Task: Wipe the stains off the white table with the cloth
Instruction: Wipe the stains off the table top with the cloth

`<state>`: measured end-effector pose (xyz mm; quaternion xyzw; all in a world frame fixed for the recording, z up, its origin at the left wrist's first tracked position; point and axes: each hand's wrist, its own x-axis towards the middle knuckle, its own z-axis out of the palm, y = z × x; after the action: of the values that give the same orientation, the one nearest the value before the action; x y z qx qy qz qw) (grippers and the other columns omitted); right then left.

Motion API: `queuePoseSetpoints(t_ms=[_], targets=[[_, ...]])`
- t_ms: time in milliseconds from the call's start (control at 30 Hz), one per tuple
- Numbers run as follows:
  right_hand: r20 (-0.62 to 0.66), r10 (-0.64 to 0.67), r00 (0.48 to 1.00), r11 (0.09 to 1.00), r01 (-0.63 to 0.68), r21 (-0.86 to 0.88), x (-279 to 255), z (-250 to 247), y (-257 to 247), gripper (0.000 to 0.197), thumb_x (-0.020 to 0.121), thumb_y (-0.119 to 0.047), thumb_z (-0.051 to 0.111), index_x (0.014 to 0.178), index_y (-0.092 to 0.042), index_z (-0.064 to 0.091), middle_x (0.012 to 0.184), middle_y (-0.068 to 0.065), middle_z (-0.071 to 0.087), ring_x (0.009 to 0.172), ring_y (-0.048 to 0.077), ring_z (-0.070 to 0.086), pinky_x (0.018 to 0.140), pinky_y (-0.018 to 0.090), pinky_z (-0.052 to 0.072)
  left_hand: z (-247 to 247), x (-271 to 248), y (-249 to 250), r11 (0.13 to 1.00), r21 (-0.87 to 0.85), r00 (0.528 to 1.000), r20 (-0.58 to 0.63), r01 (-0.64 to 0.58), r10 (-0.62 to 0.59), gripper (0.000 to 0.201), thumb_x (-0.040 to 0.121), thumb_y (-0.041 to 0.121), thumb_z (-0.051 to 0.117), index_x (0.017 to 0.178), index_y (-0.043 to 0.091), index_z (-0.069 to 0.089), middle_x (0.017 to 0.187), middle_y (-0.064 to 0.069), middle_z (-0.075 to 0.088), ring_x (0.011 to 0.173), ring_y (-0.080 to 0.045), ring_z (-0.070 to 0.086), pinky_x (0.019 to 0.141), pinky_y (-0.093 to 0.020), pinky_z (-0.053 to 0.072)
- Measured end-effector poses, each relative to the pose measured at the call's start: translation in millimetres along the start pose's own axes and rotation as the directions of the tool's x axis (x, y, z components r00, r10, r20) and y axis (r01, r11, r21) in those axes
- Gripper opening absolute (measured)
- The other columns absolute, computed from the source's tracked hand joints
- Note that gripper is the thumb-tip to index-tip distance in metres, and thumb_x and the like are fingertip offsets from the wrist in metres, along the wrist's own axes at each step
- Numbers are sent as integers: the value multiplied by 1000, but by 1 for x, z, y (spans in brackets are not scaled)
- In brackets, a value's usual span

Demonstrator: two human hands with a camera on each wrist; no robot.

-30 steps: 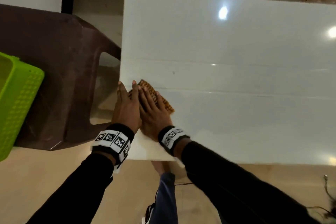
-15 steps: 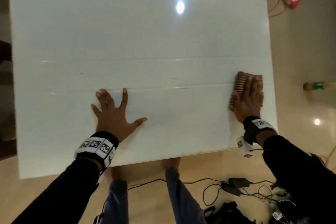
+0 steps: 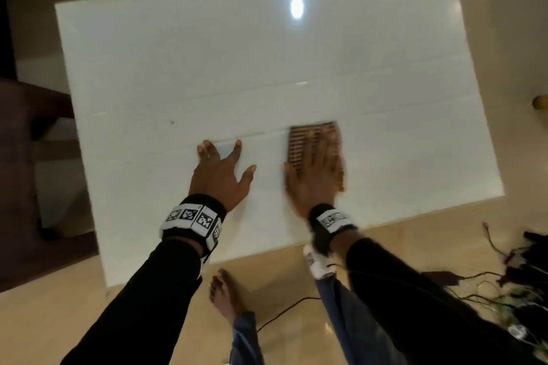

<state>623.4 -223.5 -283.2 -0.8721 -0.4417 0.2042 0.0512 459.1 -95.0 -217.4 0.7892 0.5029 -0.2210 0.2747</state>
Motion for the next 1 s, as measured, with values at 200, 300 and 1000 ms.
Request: queuePoseSetpoints(t_ms=[200,300,1000], targets=[[165,-488,857,859,505,-82,-87,79,-211,82,96,-47,60,165,-18,26,172,11,24,161,38,4,129,59,-5,-13,-24,-91,995,4,985,-145,95,-94,60,104,42,31,158,17,28,157,-20,37,146,-38,32,116,-52,33],[239,-641,729,715,681,-157,-99,83,-211,72,104,-44,41,166,-15,21,174,13,17,161,39,2,129,59,-1,1,-51,-145,987,-10,983,-96,159,-159,64,103,49,36,159,20,25,163,-18,26,152,-35,20,120,-53,26],[-145,417,897,908,-418,23,-60,-44,223,86,100,-62,17,166,-7,5,173,23,1,160,42,1,126,65,8,36,-59,-118,964,-49,951,-155,263,-267,96,90,77,31,160,13,17,164,-28,7,154,-38,8,118,-57,25]])
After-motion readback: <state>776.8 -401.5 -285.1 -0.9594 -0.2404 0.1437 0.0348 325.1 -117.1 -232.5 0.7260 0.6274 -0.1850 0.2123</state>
